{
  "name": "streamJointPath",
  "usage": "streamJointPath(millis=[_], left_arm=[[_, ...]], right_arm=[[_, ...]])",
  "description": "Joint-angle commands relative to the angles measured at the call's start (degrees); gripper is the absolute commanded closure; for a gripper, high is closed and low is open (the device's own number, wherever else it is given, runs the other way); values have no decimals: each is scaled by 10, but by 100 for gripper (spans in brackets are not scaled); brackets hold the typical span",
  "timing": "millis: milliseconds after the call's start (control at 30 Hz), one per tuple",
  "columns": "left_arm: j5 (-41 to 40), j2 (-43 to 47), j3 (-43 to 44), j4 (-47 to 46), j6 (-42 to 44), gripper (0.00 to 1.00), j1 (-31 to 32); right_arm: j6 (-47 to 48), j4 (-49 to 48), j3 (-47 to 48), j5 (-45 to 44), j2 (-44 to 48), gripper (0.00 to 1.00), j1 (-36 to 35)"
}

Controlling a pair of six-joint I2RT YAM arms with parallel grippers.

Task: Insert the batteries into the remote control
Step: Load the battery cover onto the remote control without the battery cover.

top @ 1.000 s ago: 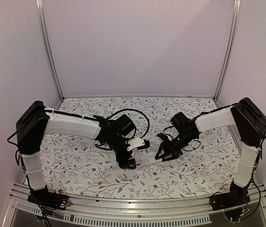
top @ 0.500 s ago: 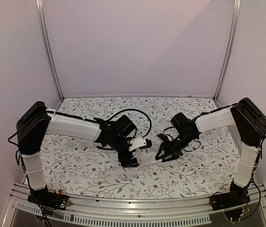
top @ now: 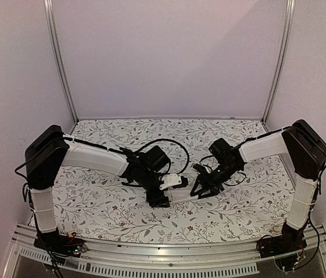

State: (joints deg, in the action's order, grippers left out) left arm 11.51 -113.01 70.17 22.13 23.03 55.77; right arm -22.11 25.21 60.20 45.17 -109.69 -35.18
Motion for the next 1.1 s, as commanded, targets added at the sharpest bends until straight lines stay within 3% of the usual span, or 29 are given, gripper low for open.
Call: streamJointPath(millis=[0, 433, 567, 800, 1067], left_arm=[[-11, 2, 1, -2, 18, 28, 12], [-52, 15, -3, -19, 15, 43, 17], [-47, 16, 1, -18, -1, 33, 17], [-34, 56, -10, -23, -37, 1, 9], [-104, 170, -83, -107, -150, 0, -14]], right_arm=[[-3, -4, -10, -3, -14, 55, -2], [-8, -13, -15, 4, -15, 57, -2], [-9, -16, -16, 9, -15, 59, -3], [-9, -15, -25, 3, -5, 56, -2], [-9, -15, -46, -10, 21, 35, 25]])
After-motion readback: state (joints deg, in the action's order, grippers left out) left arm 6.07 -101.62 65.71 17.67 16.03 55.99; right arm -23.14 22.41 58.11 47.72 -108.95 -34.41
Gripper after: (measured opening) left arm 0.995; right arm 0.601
